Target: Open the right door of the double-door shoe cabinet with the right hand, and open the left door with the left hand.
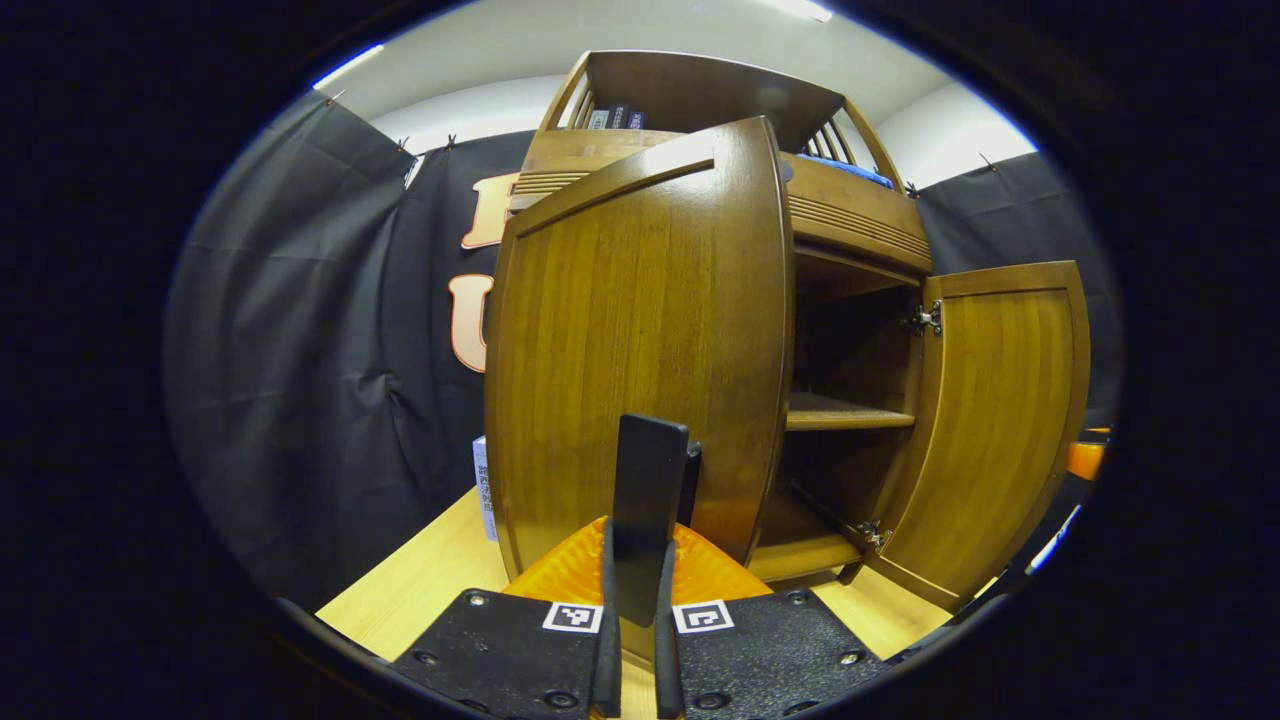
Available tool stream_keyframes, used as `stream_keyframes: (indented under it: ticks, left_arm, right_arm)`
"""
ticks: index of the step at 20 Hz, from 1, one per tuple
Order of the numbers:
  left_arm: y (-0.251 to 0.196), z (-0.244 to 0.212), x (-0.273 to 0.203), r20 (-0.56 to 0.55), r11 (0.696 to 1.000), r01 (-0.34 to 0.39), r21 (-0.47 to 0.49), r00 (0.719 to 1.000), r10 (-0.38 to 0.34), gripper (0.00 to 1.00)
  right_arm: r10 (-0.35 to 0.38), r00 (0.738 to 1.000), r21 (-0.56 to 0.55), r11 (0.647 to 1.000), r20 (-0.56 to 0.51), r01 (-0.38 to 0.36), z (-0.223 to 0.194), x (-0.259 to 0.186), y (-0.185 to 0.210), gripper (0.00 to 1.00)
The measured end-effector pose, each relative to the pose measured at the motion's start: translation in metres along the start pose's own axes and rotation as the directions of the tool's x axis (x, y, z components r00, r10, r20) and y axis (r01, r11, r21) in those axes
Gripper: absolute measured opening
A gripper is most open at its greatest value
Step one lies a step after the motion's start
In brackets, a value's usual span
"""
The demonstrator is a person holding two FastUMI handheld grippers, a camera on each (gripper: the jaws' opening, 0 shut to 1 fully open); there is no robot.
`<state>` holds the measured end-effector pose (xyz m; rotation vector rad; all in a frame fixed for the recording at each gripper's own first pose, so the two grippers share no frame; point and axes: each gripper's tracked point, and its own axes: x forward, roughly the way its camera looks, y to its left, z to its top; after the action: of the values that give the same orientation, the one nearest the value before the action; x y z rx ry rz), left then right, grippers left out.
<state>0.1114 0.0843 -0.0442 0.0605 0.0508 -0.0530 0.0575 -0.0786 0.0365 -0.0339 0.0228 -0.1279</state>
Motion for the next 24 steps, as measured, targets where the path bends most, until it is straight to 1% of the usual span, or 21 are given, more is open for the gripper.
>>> stream_keyframes:
  ticks: [1, 2, 3, 4, 6, 7, 8, 12, 13, 14, 16, 17, 18, 19, 21, 22, 24]
  left_arm:
    - [0.002, 0.001, -0.002, -0.001, 1.000, -0.003, 0.002, 1.000, 0.003, 0.12]
    - [0.008, 0.000, -0.007, 0.000, 1.000, -0.009, 0.005, 1.000, 0.009, 0.11]
    - [0.008, 0.000, -0.006, 0.000, 1.000, -0.019, 0.008, 1.000, 0.019, 0.14]
    - [0.010, 0.003, -0.007, 0.002, 1.000, -0.028, 0.007, 1.000, 0.028, 0.10]
    - [0.012, 0.006, -0.009, 0.000, 0.999, -0.039, 0.011, 0.999, 0.039, 0.09]
    - [0.014, 0.007, -0.011, -0.001, 0.999, -0.044, 0.015, 0.999, 0.044, 0.10]
    - [0.016, 0.005, -0.012, -0.001, 0.999, -0.049, 0.017, 0.999, 0.049, 0.07]
    - [0.022, 0.004, -0.017, -0.006, 0.998, -0.066, 0.019, 0.998, 0.066, 0.02]
    - [0.023, 0.005, -0.017, -0.006, 0.998, -0.068, 0.019, 0.998, 0.068, 0.04]
    - [0.024, 0.004, -0.017, -0.008, 0.998, -0.067, 0.020, 0.998, 0.067, 0.01]
    - [0.025, 0.004, -0.019, -0.013, 0.998, -0.064, 0.018, 0.998, 0.064, 0.00]
    - [0.026, 0.003, -0.019, -0.015, 0.998, -0.063, 0.021, 0.998, 0.063, 0.03]
    - [0.027, 0.003, -0.020, -0.018, 0.998, -0.062, 0.024, 0.998, 0.063, 0.00]
    - [0.028, 0.003, -0.021, -0.018, 0.998, -0.060, 0.024, 0.998, 0.060, 0.02]
    - [0.028, 0.004, -0.021, -0.019, 0.998, -0.051, 0.020, 0.999, 0.051, 0.02]
    - [0.028, 0.003, -0.022, -0.018, 0.999, -0.047, 0.019, 0.999, 0.047, 0.05]
    - [0.030, 0.003, -0.021, -0.019, 0.999, -0.038, 0.021, 0.999, 0.039, 0.02]
  right_arm:
    - [-0.014, 1.000, -0.004, 1.000, 0.003, 0.014, 0.000, 0.001, -0.001, 1.00]
    - [-0.024, 1.000, -0.007, 1.000, 0.004, 0.024, 0.000, -0.001, -0.001, 0.94]
    - [-0.031, 1.000, -0.009, 0.999, 0.007, 0.031, 0.000, 0.000, -0.001, 0.95]
    - [-0.036, 0.999, -0.008, 0.999, 0.008, 0.036, 0.000, 0.000, 0.000, 0.97]
    - [-0.048, 0.999, -0.002, 0.999, 0.011, 0.048, 0.000, 0.001, -0.001, 1.00]
    - [-0.056, 0.998, 0.001, 0.998, 0.011, 0.056, 0.000, -0.001, -0.001, 1.00]
    - [-0.064, 0.998, 0.001, 0.998, 0.012, 0.064, -0.001, -0.001, -0.001, 1.00]
    - [-0.084, 0.996, 0.005, 0.996, 0.015, 0.084, 0.000, 0.000, 0.008, 1.00]
    - [-0.084, 0.996, 0.003, 0.996, 0.015, 0.084, 0.000, 0.000, 0.011, 1.00]
    - [-0.081, 0.997, 0.001, 0.997, 0.014, 0.081, 0.001, 0.001, 0.016, 1.00]
    - [-0.069, 0.997, -0.006, 0.998, 0.018, 0.070, 0.003, -0.001, 0.027, 1.00]
    - [-0.067, 0.997, -0.014, 0.998, 0.024, 0.067, 0.005, 0.000, 0.031, 1.00]
    - [-0.068, 0.997, -0.023, 0.997, 0.031, 0.068, 0.008, 0.001, 0.036, 1.00]
    - [-0.067, 0.997, -0.030, 0.997, 0.037, 0.068, 0.010, 0.001, 0.040, 1.00]
    - [-0.058, 0.997, -0.033, 0.998, 0.040, 0.060, 0.013, 0.003, 0.053, 1.00]
    - [-0.053, 0.998, -0.035, 0.998, 0.041, 0.054, 0.013, 0.003, 0.061, 0.94]
    - [-0.045, 0.998, -0.041, 0.998, 0.043, 0.046, 0.014, 0.004, 0.072, 0.94]
